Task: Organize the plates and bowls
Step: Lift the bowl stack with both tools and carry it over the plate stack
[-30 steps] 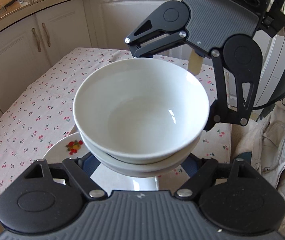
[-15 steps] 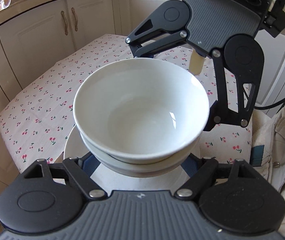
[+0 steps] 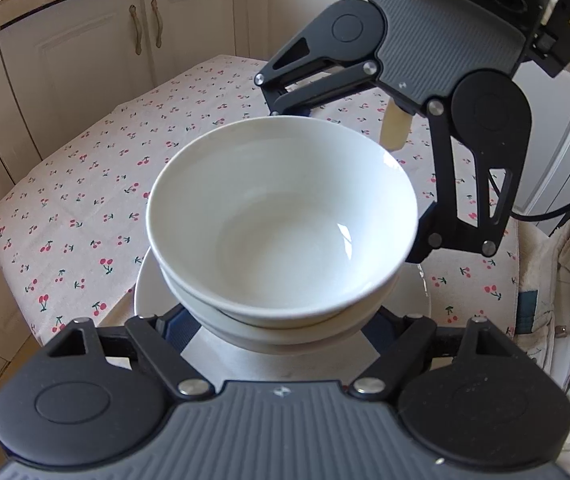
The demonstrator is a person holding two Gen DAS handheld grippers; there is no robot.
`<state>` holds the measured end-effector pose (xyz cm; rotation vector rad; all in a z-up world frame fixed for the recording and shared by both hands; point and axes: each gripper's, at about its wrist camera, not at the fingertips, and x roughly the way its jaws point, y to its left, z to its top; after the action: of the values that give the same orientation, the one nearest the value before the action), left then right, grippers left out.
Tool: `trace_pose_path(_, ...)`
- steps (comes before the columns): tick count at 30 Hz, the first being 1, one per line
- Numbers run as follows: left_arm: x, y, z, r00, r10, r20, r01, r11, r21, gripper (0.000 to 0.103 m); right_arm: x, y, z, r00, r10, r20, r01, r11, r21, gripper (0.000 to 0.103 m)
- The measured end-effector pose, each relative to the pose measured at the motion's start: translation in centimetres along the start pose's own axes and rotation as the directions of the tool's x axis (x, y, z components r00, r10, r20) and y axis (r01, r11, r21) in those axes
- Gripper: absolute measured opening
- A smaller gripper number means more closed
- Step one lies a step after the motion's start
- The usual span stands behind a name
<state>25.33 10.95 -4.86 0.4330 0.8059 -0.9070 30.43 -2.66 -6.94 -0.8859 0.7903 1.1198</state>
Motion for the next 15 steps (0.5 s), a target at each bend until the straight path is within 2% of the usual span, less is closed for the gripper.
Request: trace_pose_path(15,0.36,0.04,-0.18,1.000,-0.006,0.001,0.006,1.000,-0.011,0.084,-0.51,0.46,-0.52,1.000,0.015,-0.005,-0.015,1.000,0.026,0.090)
